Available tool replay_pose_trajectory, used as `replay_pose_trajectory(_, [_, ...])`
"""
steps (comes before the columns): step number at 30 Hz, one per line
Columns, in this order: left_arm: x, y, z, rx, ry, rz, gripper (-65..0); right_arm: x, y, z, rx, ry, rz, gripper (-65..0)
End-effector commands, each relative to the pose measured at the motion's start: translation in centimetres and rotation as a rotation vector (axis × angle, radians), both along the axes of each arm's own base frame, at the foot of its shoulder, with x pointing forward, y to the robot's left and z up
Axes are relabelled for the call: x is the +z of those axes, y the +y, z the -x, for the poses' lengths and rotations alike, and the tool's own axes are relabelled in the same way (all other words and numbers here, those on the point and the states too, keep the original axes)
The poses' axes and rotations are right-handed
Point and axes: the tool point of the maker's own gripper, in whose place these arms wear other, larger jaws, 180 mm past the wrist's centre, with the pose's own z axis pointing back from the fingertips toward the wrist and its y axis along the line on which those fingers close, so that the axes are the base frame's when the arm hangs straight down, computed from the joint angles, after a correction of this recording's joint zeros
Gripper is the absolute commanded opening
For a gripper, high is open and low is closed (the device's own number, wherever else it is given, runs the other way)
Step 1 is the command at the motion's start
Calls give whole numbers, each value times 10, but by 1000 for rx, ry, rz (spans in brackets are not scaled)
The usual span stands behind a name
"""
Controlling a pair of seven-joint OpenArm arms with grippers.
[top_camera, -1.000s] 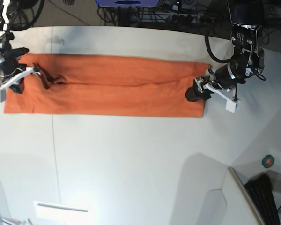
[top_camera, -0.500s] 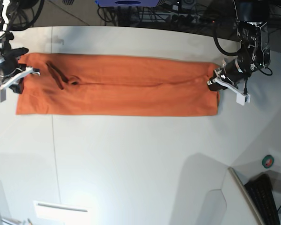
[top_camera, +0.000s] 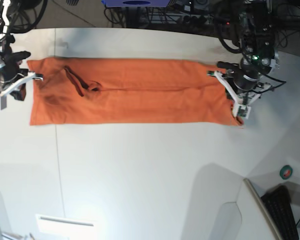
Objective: Layout the t-shirt on the table in an organized manner, then fold the t-shirt properly
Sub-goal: 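Carry the strip end held by the left gripper toward the right gripper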
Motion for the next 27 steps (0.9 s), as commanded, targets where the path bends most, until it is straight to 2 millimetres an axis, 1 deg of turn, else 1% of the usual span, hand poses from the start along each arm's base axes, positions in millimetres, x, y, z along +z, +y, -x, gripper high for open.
replay_pose_trajectory(1, [10,-14,-8,-40,-39,-2,-650,13,-2,-9,11,-50,12,-650])
replay_pose_trajectory(5, [5,-64,-6,-144,-26,7,-650,14,-3,-9,9,-52,14,-650])
replay_pose_trajectory(7, [4,-85,-5,-184,-24,28,-650,14,-4,-9,6,-52,16,-650])
replay_pose_trajectory(12, [7,-125,-7,-239,-37,90,-650,14,-4,-9,6,-51,15,-650])
replay_pose_trajectory(15, [8,-148,-4,-278,-34,123,-650,14,-4,-9,6,-51,15,-650])
replay_pose_trajectory(17, [0,-159,1,-300,-8,139,-650,13,-3,-9,8,-50,14,-650])
replay_pose_trajectory(19, [-12,-167,7,-303,31,156,-650,13,-3,-9,10,-50,13,-650])
replay_pose_trajectory(21, [-18,-174,7,-301,47,175,-650,13,-3,-9,8,-50,14,-650])
replay_pose_trajectory(23, [-23,-175,7,-296,62,184,-650,13,-3,-9,8,-50,14,-650])
replay_pose_trajectory(27, [-22,-183,5,-288,58,206,-650,13,-3,-8,8,-49,13,-650])
